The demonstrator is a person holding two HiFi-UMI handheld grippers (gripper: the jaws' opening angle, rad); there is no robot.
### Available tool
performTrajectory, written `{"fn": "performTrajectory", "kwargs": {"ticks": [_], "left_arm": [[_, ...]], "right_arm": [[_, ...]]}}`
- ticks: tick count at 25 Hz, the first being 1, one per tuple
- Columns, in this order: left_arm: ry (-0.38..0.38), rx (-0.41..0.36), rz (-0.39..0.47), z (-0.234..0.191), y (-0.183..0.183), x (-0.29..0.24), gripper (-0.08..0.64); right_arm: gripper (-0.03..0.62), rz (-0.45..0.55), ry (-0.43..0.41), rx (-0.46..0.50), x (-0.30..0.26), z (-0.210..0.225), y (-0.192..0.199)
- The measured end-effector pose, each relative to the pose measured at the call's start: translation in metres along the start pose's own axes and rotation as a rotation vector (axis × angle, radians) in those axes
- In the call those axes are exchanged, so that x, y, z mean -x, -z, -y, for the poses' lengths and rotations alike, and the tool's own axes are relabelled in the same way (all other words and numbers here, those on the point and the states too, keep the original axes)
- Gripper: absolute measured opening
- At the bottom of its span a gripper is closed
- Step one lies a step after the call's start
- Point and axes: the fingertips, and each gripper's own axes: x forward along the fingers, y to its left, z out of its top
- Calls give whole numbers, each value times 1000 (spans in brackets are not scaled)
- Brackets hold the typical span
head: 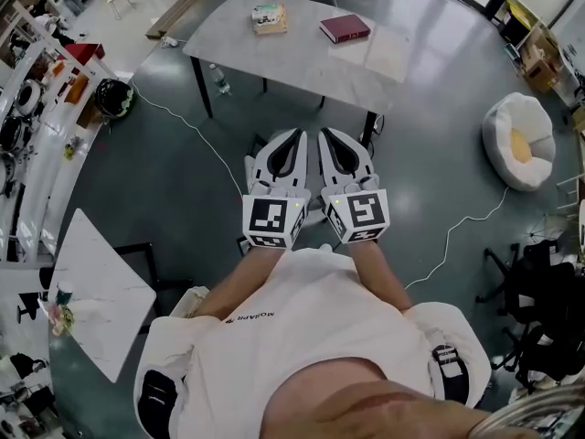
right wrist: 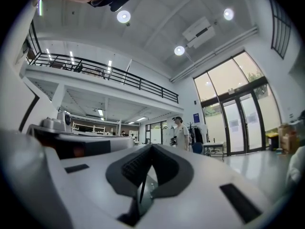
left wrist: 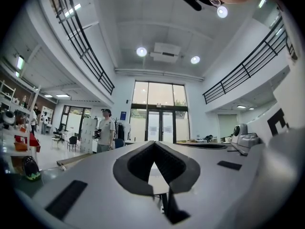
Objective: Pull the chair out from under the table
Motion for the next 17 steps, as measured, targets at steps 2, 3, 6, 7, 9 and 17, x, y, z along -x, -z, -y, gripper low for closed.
{"fn": "performTrajectory", "kwargs": {"ticks": [2,3,6,7,9,17], "left_arm": [[-1,2,1,-1,0,0,3],[-1,1,1,-1,0,0,3],[2,1,0,2,2,-1,3],[2,2,-1,2,2,0,3],[3,4,-4,2,3,0,3],[-8,-4,1,-2,3,-4,3]], "right_arm": [[12,3,8,-6,2,2,0],[12,4,13,-8,3,4,0],[12,9,26,-16,6,10,-1],[12,10,28,-16,7,11,-1],[12,14,32,-16,7,11,-3],[12,24,34,-21,4,12,-4]]}}
